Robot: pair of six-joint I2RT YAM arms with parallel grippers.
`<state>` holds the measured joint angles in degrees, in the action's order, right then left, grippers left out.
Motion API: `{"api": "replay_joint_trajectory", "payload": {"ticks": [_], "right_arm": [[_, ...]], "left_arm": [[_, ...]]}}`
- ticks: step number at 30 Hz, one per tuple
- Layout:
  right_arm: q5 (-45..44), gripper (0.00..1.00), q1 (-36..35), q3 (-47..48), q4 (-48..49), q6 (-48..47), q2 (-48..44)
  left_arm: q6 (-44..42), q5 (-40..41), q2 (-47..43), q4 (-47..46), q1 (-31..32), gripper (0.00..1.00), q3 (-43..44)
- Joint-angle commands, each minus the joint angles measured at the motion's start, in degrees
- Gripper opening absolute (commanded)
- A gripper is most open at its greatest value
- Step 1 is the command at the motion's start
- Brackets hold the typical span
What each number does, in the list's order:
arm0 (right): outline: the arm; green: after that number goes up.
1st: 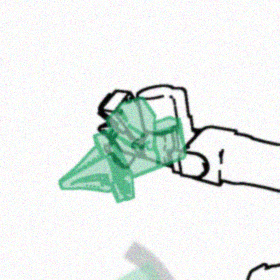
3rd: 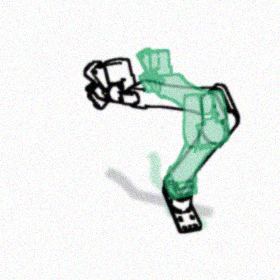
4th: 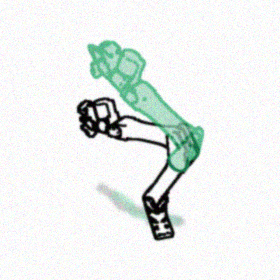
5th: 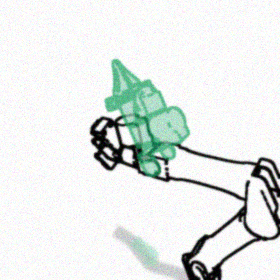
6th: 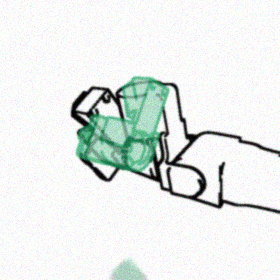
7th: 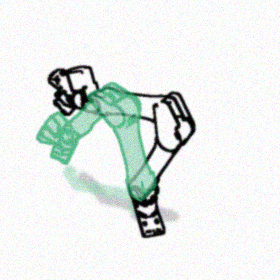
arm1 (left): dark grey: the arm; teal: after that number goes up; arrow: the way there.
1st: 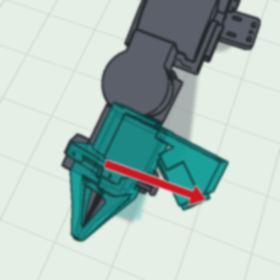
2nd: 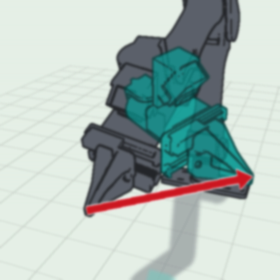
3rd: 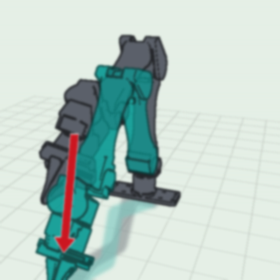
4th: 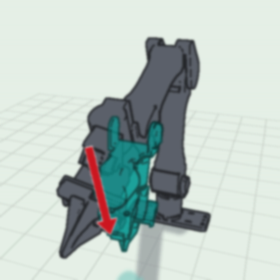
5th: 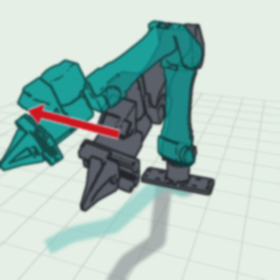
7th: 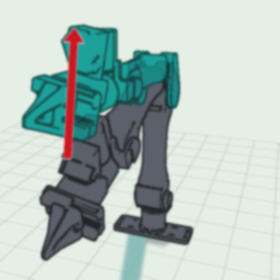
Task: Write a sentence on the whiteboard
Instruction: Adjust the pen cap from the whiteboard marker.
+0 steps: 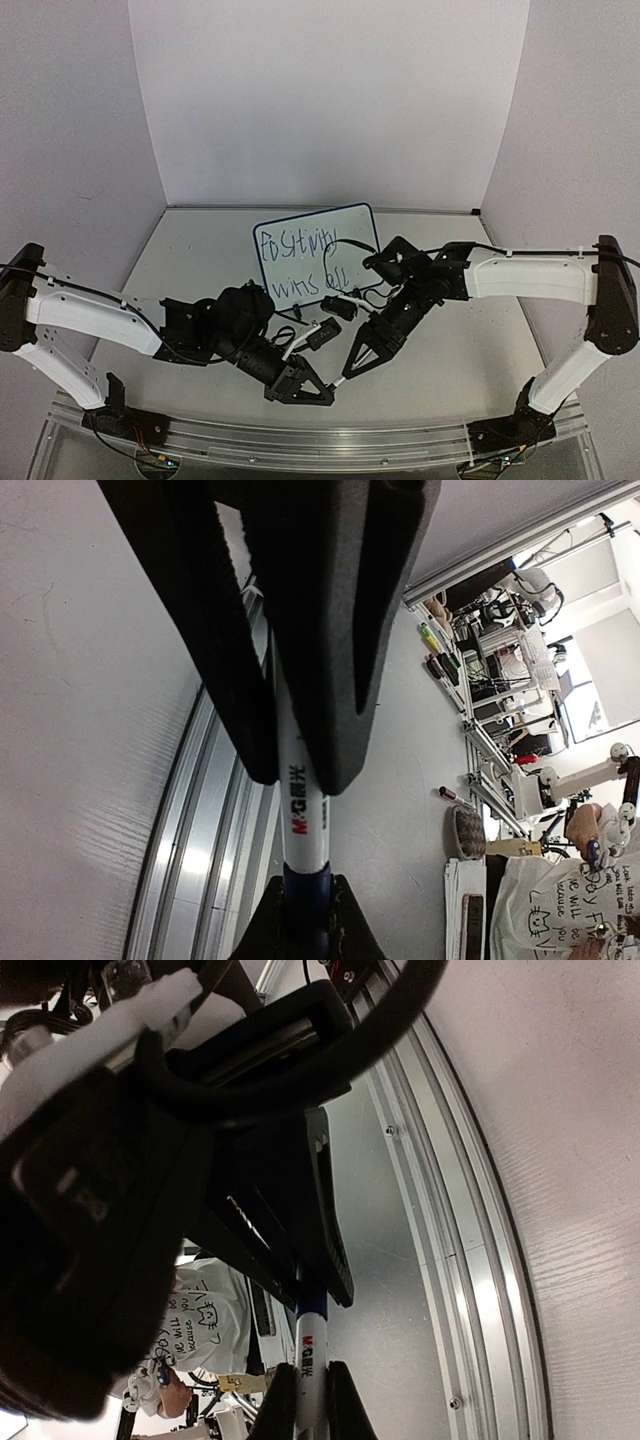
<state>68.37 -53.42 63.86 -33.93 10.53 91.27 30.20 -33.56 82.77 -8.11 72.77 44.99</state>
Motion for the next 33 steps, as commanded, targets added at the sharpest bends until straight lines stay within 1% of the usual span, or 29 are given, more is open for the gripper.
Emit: {"api": "replay_joint_trajectory", "payload": {"ticks": [1,10,19,23,25,29,30,31,33], "right_arm": [[3.6,0.00,-4.5,0.0,7.4,2.4,1.1],[3.4,0.00,-6.5,-1.0,10.2,4.7,1.1],[4.9,0.00,-8.5,-0.7,10.1,4.8,2.1],[3.7,0.00,-9.0,-0.6,10.2,4.7,2.3],[2.1,0.00,-8.9,-0.4,10.1,4.6,1.9],[-2.1,0.00,-6.6,-0.5,9.6,4.7,-0.6],[-3.1,0.00,-5.0,-0.9,9.3,4.8,-2.0],[-4.4,0.00,-3.3,-1.3,8.6,4.8,-3.3],[-8.1,0.00,2.2,-1.9,5.1,3.9,-6.5]], "left_arm": [[-2.7,4.0,-2.5,-11.5,-2.6,0.00,4.4],[-3.5,5.6,-4.5,-11.5,-3.5,0.00,4.1],[-3.9,2.8,-5.0,-10.9,-4.4,0.00,5.7],[-3.8,2.4,-4.9,-10.9,-4.9,0.00,6.0],[-4.2,2.4,-4.9,-9.4,-5.0,0.00,6.1],[-6.1,5.1,-6.5,-0.4,-5.1,0.00,6.0],[-6.4,6.5,-7.2,2.2,-5.1,0.04,5.5],[-6.7,8.0,-8.2,4.5,-5.2,0.10,5.0],[-7.0,12.1,-10.6,9.5,-5.5,0.25,3.2]]}}
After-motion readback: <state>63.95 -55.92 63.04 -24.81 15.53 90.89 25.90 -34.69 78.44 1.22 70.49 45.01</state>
